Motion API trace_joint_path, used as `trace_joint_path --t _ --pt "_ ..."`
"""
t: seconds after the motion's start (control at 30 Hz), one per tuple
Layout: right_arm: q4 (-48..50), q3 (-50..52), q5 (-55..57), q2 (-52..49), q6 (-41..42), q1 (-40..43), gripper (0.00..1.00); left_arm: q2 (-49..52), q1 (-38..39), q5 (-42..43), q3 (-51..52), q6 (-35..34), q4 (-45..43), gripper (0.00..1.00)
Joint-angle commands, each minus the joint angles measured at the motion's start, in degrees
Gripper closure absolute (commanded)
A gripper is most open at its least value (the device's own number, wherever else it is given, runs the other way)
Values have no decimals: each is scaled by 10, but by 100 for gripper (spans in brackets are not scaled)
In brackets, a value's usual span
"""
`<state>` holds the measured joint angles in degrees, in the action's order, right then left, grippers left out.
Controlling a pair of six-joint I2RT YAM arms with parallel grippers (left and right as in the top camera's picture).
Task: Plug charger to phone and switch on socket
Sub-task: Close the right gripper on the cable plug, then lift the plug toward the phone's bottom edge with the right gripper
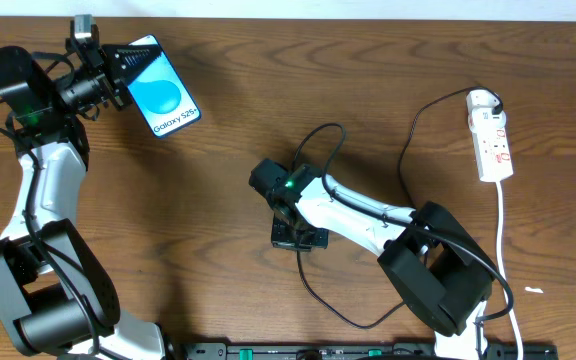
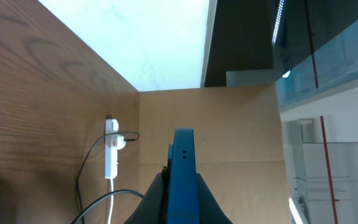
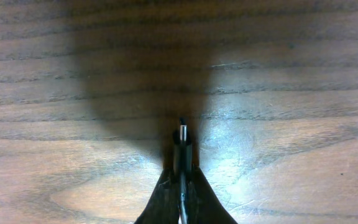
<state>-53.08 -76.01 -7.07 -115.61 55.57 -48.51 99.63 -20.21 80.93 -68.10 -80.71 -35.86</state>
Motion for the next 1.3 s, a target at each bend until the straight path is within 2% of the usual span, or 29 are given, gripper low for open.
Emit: trace_joint_path --t 0.0,0.17,0.3,0.4,0.53,0.63,0.67,0.8,0.93,1.03,1.27 --pt "1 4 0 -17 6 1 99 -13 -1 12 -9 10 -5 93" --pt "1 3 -17 -17 3 13 99 -13 -1 12 -9 10 -5 93" --pt "11 2 -65 -13 -48 38 99 -13 -1 11 -9 10 -5 93" --pt "36 2 -133 -10 -109 60 99 -13 -1 11 -9 10 -5 93" --pt "98 2 -297 -9 -231 94 99 -13 -1 11 -9 10 -5 93" --pt "158 2 -437 -9 -352 114 99 -13 -1 11 -9 10 -5 93" --pt "176 2 -469 -9 -367 120 99 -13 -1 11 -9 10 -5 93" --pt "236 2 -538 -10 -377 135 99 -13 -1 11 -9 9 -5 93" --pt "312 2 -658 -10 -424 138 99 -13 -2 9 -9 10 -5 93" --pt "380 2 -725 -10 -429 138 99 -13 -3 9 -9 10 -12 92" --pt "510 2 -774 -10 -429 136 99 -13 -2 10 -9 9 -72 93"
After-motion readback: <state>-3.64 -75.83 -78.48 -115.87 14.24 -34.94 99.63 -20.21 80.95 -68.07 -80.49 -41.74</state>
